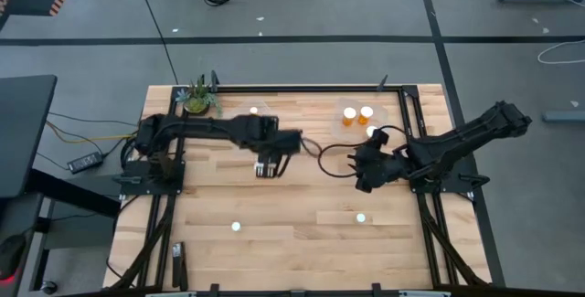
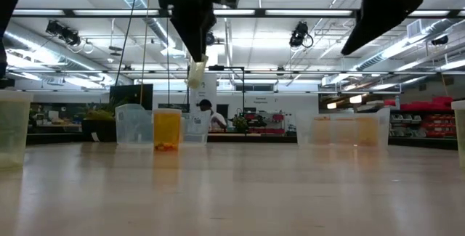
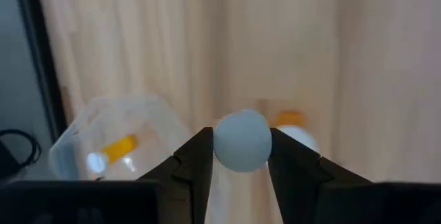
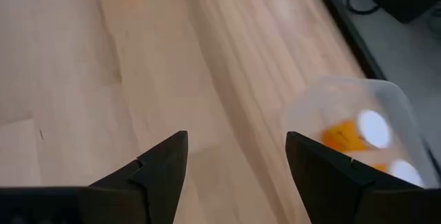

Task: Pick and place medicine bottles into bin by pill shape (circle, oval)
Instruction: Put the small yellow pill bottle into the left transparent bin

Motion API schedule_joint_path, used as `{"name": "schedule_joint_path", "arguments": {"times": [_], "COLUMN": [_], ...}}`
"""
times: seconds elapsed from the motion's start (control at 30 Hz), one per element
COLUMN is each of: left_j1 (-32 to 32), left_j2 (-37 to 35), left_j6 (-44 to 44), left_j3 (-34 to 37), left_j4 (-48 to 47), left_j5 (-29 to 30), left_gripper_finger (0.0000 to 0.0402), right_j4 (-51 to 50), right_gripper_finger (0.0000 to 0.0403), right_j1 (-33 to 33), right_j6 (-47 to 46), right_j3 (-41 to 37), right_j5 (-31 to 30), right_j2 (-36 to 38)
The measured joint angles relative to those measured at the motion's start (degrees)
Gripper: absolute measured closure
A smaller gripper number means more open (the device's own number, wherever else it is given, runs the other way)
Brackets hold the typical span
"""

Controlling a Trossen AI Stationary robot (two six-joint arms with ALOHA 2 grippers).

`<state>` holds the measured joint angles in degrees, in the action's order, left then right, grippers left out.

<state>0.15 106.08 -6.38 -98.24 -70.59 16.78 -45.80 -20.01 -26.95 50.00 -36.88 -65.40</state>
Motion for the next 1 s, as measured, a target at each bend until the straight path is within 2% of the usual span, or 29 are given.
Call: {"name": "schedule_joint_path", "arguments": {"times": [0.23, 0.53, 0.67, 1.0], "left_j1": [7.72, 17.06, 19.92, 24.70], "left_j2": [0.00, 0.00, 0.00, -1.30], "left_j6": [-1.48, -0.38, -0.32, -1.83], "left_j3": [0.02, 0.50, 3.71, 15.86], "left_j4": [-0.01, 0.56, 1.77, 9.77], "left_j5": [-0.07, -0.06, -0.04, -0.61], "left_gripper_finger": [0.0272, 0.0269, 0.0273, 0.0274], "right_j4": [-1.33, -1.33, -1.33, -1.31], "right_gripper_finger": [0.0150, 0.0150, 0.0150, 0.0150], "right_j1": [-5.91, -13.15, -15.01, -15.02], "right_j6": [-3.97, -6.95, -7.20, -7.57], "right_j3": [0.04, 0.04, 0.04, 0.04], "right_j5": [-5.04, -8.60, -10.05, -12.14], "right_j2": [5.53, 6.12, 6.12, 6.12]}}
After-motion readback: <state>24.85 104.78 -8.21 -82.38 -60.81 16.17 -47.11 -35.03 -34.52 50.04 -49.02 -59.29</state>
